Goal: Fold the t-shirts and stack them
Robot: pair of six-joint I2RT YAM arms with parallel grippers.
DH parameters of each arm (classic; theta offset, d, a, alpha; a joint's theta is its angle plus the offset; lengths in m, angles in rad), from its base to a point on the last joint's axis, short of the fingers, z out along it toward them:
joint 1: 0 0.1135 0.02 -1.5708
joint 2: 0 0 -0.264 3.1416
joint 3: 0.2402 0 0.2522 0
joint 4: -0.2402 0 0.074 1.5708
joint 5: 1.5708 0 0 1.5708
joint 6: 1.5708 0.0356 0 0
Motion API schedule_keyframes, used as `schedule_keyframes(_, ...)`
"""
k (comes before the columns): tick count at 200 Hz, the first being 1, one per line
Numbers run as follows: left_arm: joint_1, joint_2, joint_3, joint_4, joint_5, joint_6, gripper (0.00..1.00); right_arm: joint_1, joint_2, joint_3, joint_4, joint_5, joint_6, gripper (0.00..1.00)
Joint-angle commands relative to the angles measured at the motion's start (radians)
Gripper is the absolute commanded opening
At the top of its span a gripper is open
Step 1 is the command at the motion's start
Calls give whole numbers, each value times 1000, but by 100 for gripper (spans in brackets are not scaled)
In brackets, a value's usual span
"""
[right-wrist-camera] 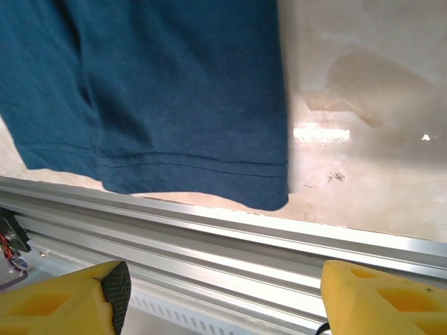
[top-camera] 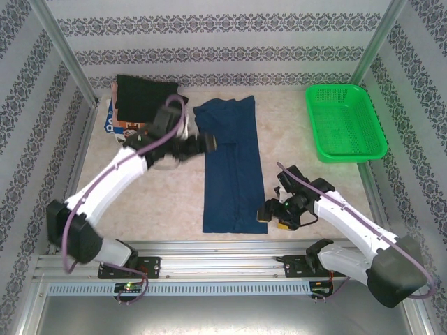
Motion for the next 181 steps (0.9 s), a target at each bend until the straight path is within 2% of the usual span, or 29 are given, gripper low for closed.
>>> schedule_keyframes(1, -48, -136, -263, -49, -27, -152, 66, -6, 38, -27, 18, -36, -38, 72)
schedule_keyframes(17, -125, -237, -404, -37, -38, -227, 64, -7, 72, -42, 50, -45, -50, 71)
schedule_keyframes(40, -232, -301, -567, 80, -59, -330, 60, -6, 114, -49, 64, -36, -70, 70)
schedule_keyframes(60, -282, -294, -643, 186, -78, -368, 59, -4, 143, -60, 82, -32, -81, 69)
schedule_keyframes(78, -322, -240, -678, 308, -54, -394, 58, -1, 161, -74, 99, -26, -79, 67)
schedule_keyframes(103, -351, -175, -702, 325, -65, -392, 55, 8, 168, -83, 111, -12, -70, 66)
schedule_keyframes(181, -363, -32, -685, 474, -46, -403, 46, 16, 174, -110, 163, 5, -42, 62)
